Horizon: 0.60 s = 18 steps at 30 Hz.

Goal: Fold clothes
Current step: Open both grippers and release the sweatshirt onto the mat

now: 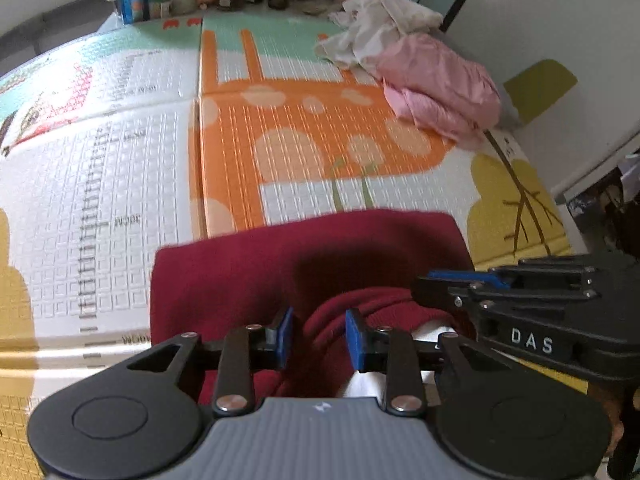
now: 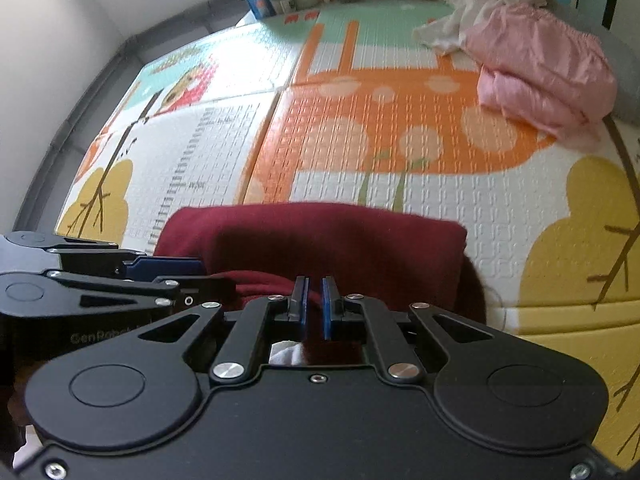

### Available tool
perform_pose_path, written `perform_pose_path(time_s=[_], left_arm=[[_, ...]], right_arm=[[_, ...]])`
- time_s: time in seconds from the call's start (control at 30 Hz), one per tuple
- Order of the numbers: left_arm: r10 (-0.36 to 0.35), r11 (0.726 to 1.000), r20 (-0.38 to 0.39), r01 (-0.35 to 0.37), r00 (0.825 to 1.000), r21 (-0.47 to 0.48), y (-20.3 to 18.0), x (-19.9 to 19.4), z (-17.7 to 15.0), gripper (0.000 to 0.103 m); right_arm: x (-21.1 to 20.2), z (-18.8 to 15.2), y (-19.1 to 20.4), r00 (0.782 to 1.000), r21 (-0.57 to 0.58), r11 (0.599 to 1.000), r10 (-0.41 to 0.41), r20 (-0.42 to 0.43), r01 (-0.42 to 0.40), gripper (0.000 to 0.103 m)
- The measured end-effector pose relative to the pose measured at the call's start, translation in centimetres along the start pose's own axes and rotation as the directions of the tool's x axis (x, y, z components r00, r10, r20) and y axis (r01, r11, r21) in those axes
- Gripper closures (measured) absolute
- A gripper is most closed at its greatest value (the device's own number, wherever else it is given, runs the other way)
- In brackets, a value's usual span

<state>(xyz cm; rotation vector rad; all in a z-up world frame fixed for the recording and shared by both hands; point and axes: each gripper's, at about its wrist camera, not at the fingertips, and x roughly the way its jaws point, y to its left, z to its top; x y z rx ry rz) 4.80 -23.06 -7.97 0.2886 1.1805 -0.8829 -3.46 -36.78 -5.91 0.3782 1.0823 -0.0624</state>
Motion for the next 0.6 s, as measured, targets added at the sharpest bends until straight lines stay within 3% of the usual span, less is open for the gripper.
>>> perform_pose_path(time_s=[0.33, 0.6], left_arm=[[0.022, 0.999, -0.042, -0.02, 0.999, 0.036, 0.6, 1.1, -3.0, 0.07], [0.028, 0.999, -0.074, -0.03, 0.997, -0.025, 2.7, 1.8, -4.5, 0.073]], right_arm=[[1.7, -3.1, 0.4, 0.996, -0.072, 0.997, -0.036, -0.08, 0.031, 0.097], [2.4, -5.4, -1.4, 0.994, -0.072, 0.995, -0.07, -0.087, 0.063, 0.1]])
